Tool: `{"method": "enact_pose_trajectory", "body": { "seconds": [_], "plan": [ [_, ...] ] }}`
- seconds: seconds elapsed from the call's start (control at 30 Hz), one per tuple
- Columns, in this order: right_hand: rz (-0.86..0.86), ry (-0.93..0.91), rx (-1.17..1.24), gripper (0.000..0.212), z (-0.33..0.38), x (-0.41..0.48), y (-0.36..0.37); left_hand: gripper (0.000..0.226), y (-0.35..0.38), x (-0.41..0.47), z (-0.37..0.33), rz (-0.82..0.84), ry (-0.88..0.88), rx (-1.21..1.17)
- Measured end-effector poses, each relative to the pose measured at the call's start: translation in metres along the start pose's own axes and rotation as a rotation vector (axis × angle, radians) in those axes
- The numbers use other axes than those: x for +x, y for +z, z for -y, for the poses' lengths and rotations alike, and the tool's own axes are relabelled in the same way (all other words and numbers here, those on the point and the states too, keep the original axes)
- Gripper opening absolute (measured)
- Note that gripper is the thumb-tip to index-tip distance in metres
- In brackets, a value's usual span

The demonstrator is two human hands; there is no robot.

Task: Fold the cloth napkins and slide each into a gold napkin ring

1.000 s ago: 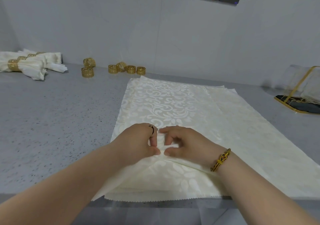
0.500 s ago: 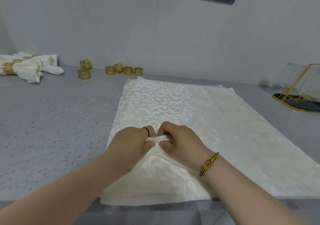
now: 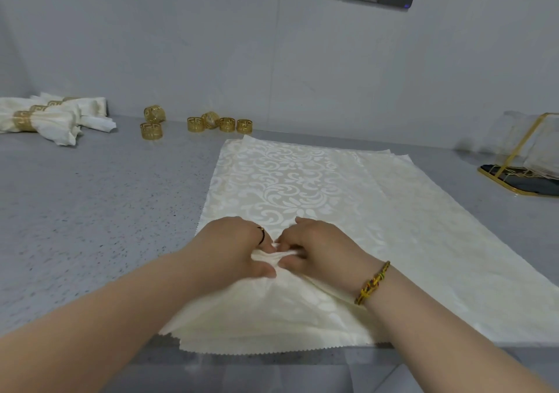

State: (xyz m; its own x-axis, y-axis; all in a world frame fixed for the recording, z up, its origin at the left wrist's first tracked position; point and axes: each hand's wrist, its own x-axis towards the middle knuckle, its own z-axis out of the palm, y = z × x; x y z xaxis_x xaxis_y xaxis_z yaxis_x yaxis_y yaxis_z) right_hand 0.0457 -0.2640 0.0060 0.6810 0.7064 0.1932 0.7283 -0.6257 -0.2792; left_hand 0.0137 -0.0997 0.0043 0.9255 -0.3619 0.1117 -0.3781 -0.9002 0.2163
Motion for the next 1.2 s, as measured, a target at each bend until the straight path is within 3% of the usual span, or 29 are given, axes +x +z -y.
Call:
{"method": "enact_pose_trajectory", "body": {
  "seconds": [0.13, 0.23, 0.3, 0.43, 0.57, 0.87, 1.2],
  "plan": [
    [-0.003, 0.098, 0.224, 0.01, -0.003, 0.006, -0.005, 0.014, -0.003, 0.01, 0.001, -0.03, -0.131, -0.242],
    [-0.034, 0.118, 0.282, 0.005, -0.004, 0.012, -0.014, 0.023, -0.012, 0.014, 0.005, -0.096, -0.118, -0.359],
    [-0.101, 0.096, 0.297, 0.006, -0.003, 0.02, -0.02, 0.012, -0.021, 0.018, 0.01, -0.16, -0.112, -0.288],
    [-0.178, 0.062, 0.22, 0.011, -0.004, 0.037, -0.014, 0.026, -0.023, 0.028, 0.019, -0.219, -0.124, -0.007],
    [-0.165, 0.079, 0.159, 0.011, -0.004, 0.046, 0.011, 0.028, -0.004, 0.028, 0.034, -0.21, -0.168, 0.034],
    [-0.111, 0.189, 0.371, 0.013, -0.006, 0.049, 0.014, 0.036, 0.0, 0.031, 0.037, -0.154, -0.16, -0.057],
    [-0.062, 0.157, 0.388, 0.025, -0.015, 0.057, -0.015, 0.032, -0.008, 0.025, 0.031, -0.352, -0.133, 0.345]
  ]
}}
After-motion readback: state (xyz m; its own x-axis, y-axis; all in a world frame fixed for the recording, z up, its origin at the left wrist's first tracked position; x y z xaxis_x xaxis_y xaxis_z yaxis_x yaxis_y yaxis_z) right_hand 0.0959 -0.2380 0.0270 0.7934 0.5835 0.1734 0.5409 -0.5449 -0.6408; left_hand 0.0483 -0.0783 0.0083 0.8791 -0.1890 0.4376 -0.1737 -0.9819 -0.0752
